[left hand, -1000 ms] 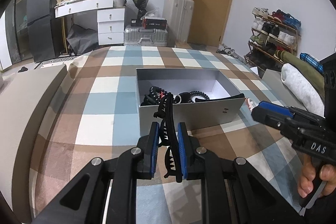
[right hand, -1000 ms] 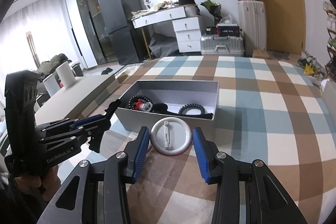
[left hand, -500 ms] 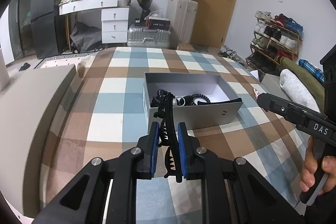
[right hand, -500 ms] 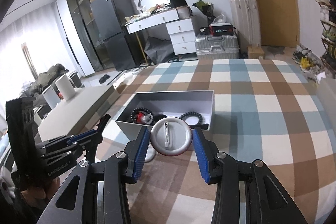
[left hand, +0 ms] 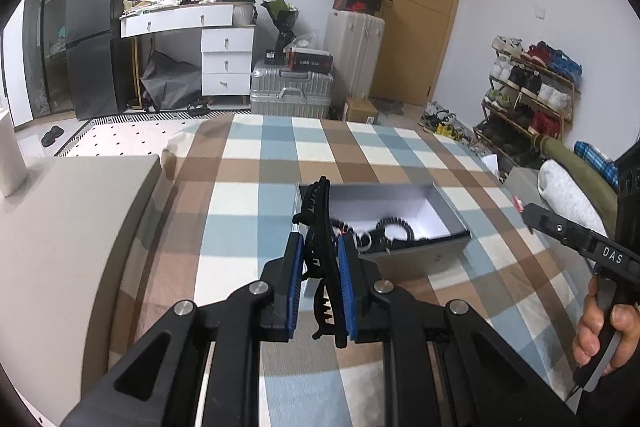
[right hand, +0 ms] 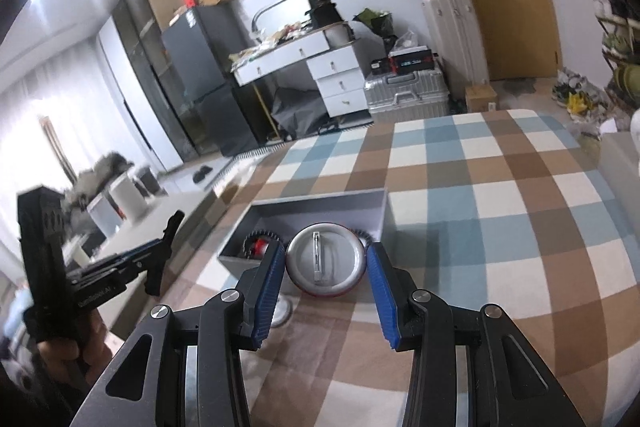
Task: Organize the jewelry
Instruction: 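Lower the claw clip and badge into the box and open both tools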
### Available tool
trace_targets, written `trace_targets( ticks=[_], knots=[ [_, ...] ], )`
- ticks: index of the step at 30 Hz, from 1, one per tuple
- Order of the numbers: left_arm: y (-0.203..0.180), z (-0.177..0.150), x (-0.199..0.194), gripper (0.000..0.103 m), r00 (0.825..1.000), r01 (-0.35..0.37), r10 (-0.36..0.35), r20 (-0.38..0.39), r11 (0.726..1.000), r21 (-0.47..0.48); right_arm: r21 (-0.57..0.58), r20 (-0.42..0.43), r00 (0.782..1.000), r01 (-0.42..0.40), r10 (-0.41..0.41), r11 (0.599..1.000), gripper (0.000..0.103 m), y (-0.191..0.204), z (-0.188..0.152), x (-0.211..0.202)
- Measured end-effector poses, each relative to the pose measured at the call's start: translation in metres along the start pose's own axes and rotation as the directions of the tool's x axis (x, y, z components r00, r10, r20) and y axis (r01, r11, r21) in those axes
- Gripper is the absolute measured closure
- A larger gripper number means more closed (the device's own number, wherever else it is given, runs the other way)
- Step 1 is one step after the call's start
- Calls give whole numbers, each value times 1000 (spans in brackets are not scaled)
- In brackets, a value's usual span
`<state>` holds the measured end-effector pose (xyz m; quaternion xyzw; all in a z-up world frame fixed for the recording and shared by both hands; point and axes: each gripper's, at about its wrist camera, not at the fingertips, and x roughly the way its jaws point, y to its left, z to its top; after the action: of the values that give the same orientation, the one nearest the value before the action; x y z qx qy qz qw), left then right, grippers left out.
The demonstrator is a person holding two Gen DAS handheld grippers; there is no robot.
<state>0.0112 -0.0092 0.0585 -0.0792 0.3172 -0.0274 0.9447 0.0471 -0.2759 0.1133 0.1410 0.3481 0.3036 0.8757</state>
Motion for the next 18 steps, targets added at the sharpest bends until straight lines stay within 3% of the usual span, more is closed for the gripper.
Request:
trace_targets(
  ticks=[5,12,18],
  knots=[
    [-2,8,8,91,1000,11,-11,10,1000,6,22,9,1000,30,-30,999,61,-21,13,-5],
    [8,14,-1,91,999,30,-30,39,1000,5,97,11,1000,2,-3,995,61,-40,14,-2],
    [26,16,-7,91,999,27,-24,43,998,-59,116,12,999,-36,35,993,61,-40,10,0]
  ],
)
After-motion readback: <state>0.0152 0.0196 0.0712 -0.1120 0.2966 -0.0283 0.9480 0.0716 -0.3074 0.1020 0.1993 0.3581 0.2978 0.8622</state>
